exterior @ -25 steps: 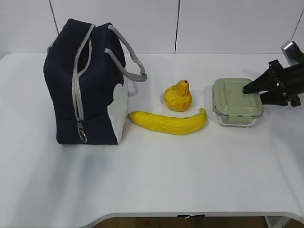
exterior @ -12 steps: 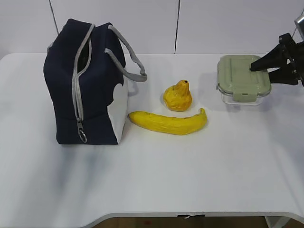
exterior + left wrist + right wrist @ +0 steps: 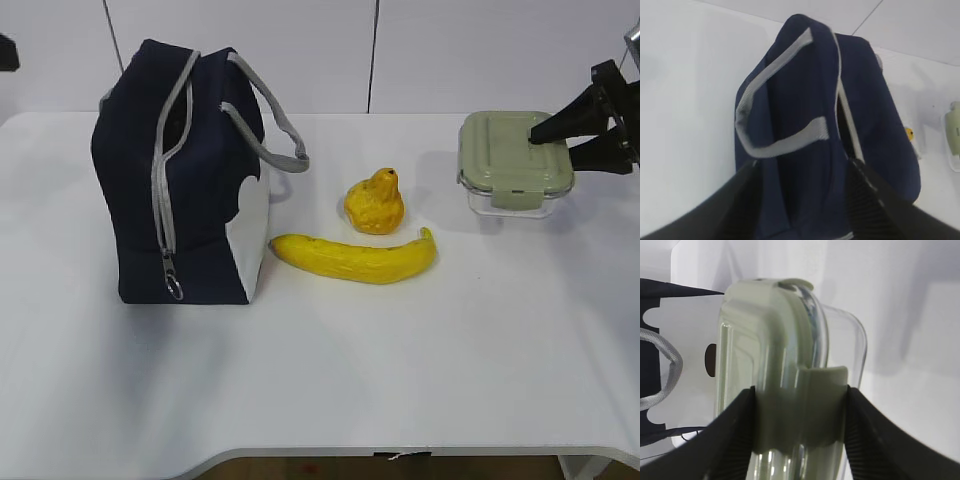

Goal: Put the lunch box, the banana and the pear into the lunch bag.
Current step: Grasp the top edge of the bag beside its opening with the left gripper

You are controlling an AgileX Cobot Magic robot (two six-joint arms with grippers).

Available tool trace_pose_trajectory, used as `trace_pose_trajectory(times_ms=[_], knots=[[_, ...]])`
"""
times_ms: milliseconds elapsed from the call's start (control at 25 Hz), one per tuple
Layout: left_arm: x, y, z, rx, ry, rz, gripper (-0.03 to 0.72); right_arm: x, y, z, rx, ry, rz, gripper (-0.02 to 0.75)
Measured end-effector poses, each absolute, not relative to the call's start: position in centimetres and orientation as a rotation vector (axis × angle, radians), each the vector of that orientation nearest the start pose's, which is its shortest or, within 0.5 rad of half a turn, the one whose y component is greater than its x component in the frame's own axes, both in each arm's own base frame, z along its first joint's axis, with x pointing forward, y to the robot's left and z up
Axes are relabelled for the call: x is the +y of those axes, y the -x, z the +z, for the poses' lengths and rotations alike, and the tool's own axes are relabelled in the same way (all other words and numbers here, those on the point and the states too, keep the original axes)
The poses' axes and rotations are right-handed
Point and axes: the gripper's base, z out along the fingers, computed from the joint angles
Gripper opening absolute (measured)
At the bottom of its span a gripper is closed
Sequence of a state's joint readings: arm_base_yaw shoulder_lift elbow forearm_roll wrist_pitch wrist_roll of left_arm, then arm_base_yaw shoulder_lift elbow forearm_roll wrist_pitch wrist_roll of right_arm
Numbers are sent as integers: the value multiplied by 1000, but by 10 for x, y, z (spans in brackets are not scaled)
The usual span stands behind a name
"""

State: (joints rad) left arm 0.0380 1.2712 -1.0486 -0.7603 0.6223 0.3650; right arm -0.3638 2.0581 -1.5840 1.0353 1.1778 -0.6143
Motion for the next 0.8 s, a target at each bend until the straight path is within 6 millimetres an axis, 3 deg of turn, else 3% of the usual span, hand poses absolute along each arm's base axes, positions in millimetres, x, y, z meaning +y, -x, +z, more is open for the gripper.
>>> trace_pose_trajectory(times_ms=[160,400,600,800], knots=[[-30,-309,351,2198,61,-656,412,-83,-421,227,2457,-215,1113,399],[-37,-350,344,2269,-3,-720,447,-83,-421,227,2458,-214,1112,399],[-59,-371,340,2279,-95,-717,464,-82,-421,227,2460,-210,1115,399],[-73,-388,318,2309,-106,-713,466,-82,-420,226,2461,-212,1116,399]])
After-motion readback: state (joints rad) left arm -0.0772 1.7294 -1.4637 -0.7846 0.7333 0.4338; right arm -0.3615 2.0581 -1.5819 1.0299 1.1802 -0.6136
